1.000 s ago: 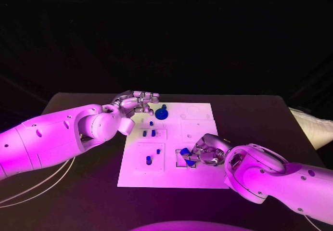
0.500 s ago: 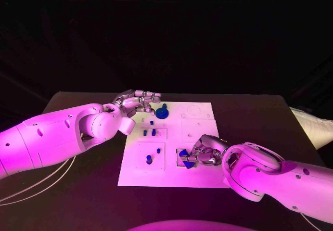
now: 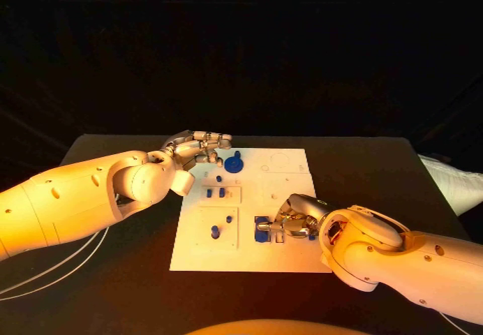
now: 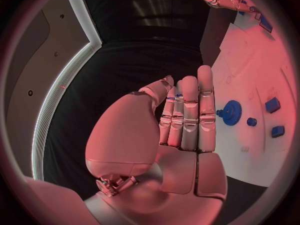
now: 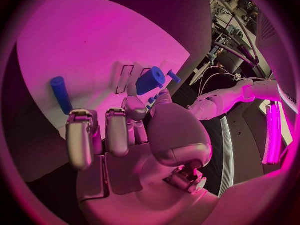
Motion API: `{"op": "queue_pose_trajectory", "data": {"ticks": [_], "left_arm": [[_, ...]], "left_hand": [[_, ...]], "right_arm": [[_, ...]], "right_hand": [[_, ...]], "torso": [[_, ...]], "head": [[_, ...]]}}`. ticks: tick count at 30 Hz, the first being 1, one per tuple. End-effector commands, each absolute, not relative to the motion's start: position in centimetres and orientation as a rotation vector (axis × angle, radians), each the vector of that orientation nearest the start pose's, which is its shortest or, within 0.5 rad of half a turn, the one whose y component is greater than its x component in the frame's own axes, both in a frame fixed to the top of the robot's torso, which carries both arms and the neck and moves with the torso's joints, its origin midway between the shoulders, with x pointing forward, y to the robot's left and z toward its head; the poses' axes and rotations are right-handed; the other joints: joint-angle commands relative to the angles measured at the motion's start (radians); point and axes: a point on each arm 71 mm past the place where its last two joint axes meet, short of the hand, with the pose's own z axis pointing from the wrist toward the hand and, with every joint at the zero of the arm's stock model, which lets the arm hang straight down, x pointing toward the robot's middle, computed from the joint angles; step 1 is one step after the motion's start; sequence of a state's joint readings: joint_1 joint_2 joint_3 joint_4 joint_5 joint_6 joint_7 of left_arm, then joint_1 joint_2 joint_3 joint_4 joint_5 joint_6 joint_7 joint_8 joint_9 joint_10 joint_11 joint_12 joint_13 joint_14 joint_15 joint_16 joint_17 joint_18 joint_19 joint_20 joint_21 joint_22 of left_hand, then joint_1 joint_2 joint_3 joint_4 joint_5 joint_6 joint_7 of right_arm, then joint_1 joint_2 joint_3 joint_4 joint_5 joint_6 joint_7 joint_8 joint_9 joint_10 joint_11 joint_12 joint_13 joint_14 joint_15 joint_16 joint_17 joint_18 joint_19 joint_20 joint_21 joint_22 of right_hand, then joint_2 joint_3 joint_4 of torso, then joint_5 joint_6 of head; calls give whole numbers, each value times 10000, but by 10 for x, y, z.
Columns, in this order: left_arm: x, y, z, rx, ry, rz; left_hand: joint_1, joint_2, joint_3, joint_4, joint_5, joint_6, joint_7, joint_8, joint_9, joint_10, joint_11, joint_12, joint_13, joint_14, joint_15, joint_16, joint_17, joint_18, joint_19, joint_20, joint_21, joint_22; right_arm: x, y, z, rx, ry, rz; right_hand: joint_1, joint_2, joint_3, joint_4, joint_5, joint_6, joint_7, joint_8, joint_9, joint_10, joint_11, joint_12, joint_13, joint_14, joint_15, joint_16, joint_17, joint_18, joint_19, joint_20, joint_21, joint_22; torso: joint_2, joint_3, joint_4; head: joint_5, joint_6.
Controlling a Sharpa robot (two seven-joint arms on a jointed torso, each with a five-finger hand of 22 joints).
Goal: Assemble the parts on the task board
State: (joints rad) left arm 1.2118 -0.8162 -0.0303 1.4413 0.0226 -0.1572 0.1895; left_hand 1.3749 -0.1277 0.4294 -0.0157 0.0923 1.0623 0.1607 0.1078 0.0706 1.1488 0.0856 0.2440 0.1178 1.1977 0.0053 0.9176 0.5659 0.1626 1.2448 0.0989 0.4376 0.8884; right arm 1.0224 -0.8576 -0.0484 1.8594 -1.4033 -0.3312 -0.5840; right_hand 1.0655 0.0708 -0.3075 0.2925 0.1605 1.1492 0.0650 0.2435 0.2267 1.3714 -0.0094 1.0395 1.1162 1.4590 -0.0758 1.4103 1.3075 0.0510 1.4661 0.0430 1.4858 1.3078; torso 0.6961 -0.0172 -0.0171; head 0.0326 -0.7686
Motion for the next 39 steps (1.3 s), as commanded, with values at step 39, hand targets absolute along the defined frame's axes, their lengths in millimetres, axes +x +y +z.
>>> {"op": "queue_pose_trajectory", "data": {"ticks": [39], "left_arm": [[504,213,-187,-12396,16193,-15589]], "left_hand": [[-28,42,-48,-30,-4,-119,12,-47,-15,-92,22,65,-9,-55,0,-33,-20,181,-67,35,-45,-13]], "right_arm": [[382,-145,-239,618,19537,5955]], "right_hand": [[2416,151,862,-1417,-77,-227,-12,52,354,11,-25,-297,200,685,0,-75,253,-146,84,-65,-18,1282]], "torso": [[1,1,-7]], "head": [[-7,-47]]}}
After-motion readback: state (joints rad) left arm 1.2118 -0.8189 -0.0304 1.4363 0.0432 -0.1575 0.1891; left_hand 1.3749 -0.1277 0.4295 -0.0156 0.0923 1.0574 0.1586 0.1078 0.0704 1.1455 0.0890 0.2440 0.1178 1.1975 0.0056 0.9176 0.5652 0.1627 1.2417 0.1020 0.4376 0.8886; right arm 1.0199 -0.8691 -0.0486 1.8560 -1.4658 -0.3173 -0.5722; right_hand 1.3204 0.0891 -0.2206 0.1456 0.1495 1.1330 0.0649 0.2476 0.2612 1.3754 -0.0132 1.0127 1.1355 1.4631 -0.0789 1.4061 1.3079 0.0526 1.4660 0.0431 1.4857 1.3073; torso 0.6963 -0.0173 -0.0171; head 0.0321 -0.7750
